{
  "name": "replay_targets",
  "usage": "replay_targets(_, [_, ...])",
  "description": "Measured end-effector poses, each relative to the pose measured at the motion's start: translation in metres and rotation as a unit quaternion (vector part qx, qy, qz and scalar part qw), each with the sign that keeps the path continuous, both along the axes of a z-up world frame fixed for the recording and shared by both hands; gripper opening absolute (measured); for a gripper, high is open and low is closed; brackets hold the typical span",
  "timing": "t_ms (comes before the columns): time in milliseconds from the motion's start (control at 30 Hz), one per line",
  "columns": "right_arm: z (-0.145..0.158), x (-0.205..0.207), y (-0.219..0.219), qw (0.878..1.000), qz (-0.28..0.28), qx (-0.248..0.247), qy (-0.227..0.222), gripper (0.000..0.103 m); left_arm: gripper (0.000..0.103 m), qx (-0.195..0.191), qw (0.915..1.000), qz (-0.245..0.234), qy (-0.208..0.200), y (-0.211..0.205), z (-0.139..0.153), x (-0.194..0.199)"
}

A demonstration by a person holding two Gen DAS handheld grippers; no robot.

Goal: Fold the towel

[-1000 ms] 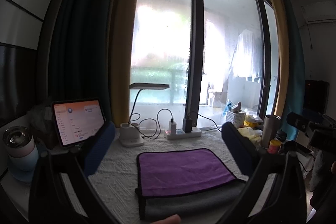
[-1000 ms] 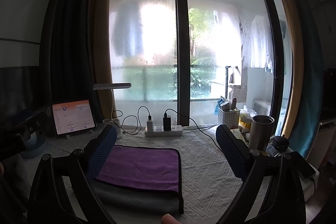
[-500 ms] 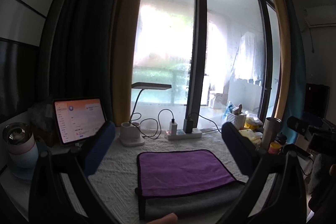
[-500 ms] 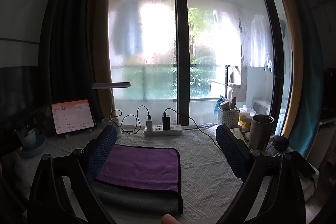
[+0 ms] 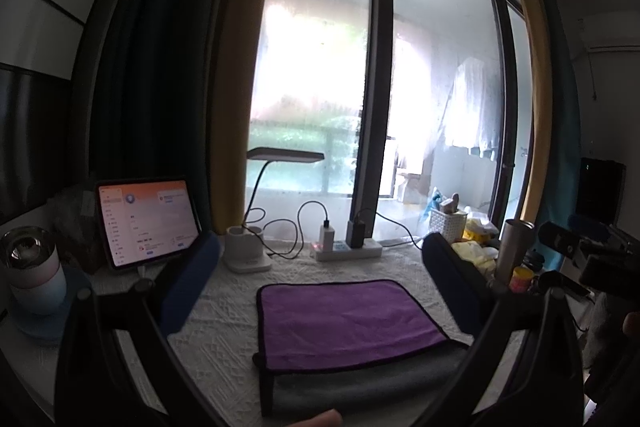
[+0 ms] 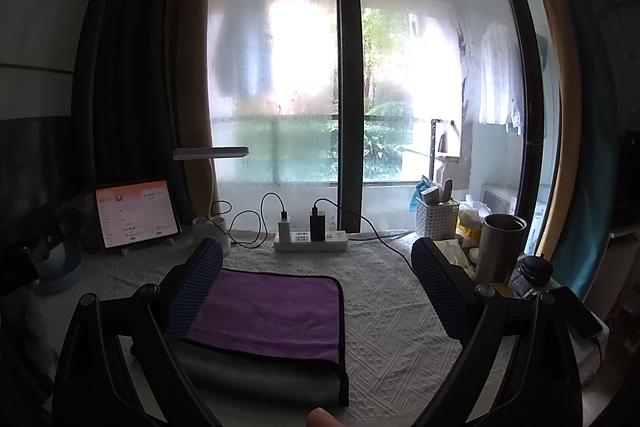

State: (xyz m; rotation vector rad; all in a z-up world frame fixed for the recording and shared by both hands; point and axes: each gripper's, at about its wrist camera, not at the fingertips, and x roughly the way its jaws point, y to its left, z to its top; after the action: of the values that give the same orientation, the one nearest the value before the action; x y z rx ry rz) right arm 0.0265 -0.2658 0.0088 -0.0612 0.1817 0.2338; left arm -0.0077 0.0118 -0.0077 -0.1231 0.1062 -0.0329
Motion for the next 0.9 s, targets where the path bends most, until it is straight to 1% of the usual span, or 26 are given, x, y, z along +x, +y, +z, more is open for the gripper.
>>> replay_targets(100, [-0.005, 0.004, 0.000, 1.000, 0.000, -0.001, 0.009, 0.097, 0.102, 0.000, 1.0000, 0.001, 0.009, -0.001, -0.006, 0.004])
replay_targets(233, [-0.018, 0.017, -0.001, 0.999, 0.001, -0.008, 0.033, 0.097, 0.102, 0.003, 0.9994, 0.002, 0.035, 0.000, -0.021, 0.015])
replay_targets(500, [-0.058, 0.056, 0.002, 0.994, 0.016, -0.016, 0.111, 0.097, 0.102, 0.013, 0.9950, 0.006, 0.099, 0.002, -0.059, 0.045])
replay_targets(667, [-0.079, 0.074, 0.009, 0.989, 0.027, -0.028, 0.142, 0.096, 0.101, 0.008, 0.9898, 0.011, 0.142, 0.004, -0.084, 0.062])
replay_targets(800, [-0.092, 0.085, 0.010, 0.985, 0.031, -0.035, 0.164, 0.090, 0.101, 0.002, 0.9854, 0.008, 0.170, 0.008, -0.101, 0.075])
replay_targets(900, [-0.103, 0.093, 0.008, 0.982, 0.032, -0.035, 0.184, 0.087, 0.101, -0.005, 0.9789, 0.002, 0.204, 0.009, -0.114, 0.086])
